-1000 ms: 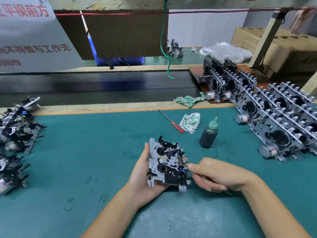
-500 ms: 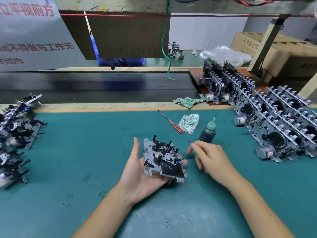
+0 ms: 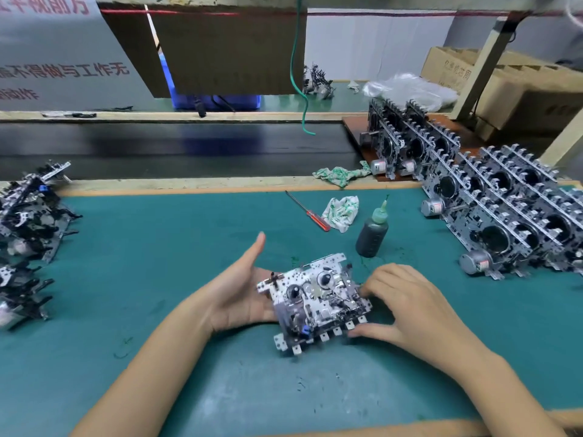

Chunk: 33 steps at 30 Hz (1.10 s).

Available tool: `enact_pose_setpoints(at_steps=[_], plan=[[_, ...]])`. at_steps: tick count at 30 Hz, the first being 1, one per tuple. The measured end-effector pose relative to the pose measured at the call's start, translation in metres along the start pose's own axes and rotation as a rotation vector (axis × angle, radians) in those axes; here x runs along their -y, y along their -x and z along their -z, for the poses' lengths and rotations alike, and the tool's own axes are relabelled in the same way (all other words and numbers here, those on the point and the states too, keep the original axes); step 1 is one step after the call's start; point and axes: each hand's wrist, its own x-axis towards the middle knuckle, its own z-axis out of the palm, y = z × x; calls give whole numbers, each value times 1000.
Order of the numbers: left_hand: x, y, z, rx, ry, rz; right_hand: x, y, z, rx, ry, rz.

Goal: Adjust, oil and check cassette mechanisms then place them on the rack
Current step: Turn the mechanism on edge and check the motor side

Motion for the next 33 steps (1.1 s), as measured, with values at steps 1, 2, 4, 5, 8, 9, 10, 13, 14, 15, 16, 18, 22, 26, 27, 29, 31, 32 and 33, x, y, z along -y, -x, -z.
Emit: enact_pose_setpoints(at_steps=[1,2,4,5,8,9,10,13,14,15,16,18,22,26,27,29,31,32,33], plan=[[-2,2,2,-51,-4,-55,1,3,0,-20,-14,-39],[-1,6,4,-147,-60,-139,3,7,-1,-33,-25,-70],[9,18,2,-380,-374,-323,6,12,-7,-25,-46,-113],[17,24,-2,-469,-611,-398,8,14,-9,-16,-55,-128],[44,33,-15,-575,-1283,-505,12,14,-14,-25,-58,-139],[50,33,-18,-624,-1424,-517,13,13,-14,-32,-55,-138],[54,32,-21,-681,-1520,-532,14,12,-14,-39,-50,-134],[57,29,-24,-786,-1667,-703,15,10,-14,-44,-25,-125],[57,28,-25,-822,-1654,-785,15,10,-14,-49,-17,-128],[58,26,-25,-847,-1633,-844,16,10,-14,-52,-10,-134],[59,26,-26,-859,-1610,-873,16,9,-15,-55,-5,-140],[60,23,-26,-872,-1606,-906,15,8,-16,-61,-1,-136],[63,20,-21,-942,-1621,-955,14,9,-20,-40,-13,-59],[59,21,-14,-866,-1674,-980,18,10,-24,-124,-18,-82],[58,22,-9,-785,-1711,-997,18,10,-25,-145,5,-95],[56,25,-1,-626,-1753,-999,17,10,-26,-165,42,-113],[56,25,2,-612,-1743,-1011,15,11,-26,-158,31,-106],[56,24,1,-639,-1736,-1017,14,11,-27,-150,7,-95],[57,22,0,-671,-1731,-1026,13,11,-27,-140,-19,-82]])
